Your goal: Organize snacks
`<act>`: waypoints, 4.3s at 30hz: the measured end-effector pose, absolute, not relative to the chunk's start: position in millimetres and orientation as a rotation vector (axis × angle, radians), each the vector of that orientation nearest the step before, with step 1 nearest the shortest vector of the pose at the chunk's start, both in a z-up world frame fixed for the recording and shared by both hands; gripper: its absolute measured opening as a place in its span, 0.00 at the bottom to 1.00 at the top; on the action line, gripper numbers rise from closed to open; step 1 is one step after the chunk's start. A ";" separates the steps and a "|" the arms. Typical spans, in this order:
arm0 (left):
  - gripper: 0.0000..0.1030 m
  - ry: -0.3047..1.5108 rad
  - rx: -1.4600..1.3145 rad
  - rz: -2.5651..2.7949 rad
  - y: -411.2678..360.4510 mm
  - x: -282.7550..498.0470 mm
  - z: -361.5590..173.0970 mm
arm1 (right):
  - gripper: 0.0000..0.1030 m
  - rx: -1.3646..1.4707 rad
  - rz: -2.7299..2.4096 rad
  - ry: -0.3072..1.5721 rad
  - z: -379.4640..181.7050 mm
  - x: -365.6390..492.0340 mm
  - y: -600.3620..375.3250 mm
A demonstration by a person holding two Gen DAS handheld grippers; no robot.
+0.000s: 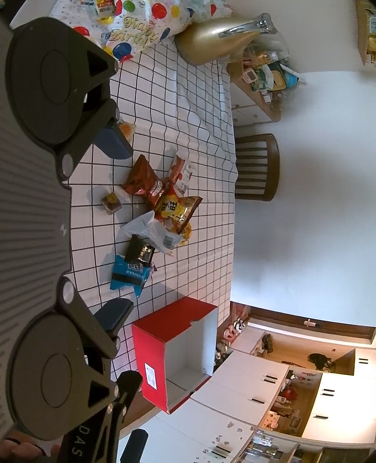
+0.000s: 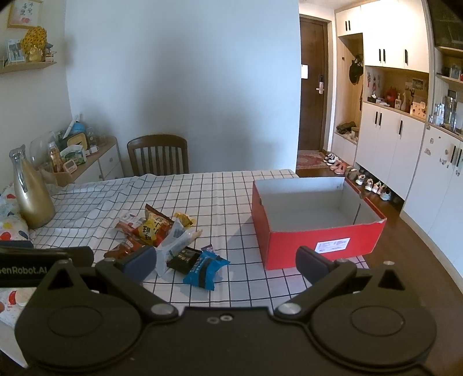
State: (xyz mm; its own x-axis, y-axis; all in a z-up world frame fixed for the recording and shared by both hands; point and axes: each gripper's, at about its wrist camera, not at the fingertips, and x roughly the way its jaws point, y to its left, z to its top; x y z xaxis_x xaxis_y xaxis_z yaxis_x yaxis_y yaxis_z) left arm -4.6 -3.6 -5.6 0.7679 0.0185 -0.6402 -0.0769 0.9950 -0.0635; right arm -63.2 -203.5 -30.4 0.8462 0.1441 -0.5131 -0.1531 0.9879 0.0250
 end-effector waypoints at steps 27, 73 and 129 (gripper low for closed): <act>1.00 0.678 -0.084 0.054 -3.7 0.9 -3.7 | 1.00 -0.016 0.164 0.524 -27.5 -59.7 -204.0; 0.99 0.919 -0.361 0.383 186.1 95.0 -116.4 | 0.81 0.058 0.162 0.852 -123.5 87.5 -180.1; 0.32 1.101 -0.504 0.050 177.8 125.4 -161.6 | 0.36 0.151 0.046 0.959 -135.6 61.7 -163.3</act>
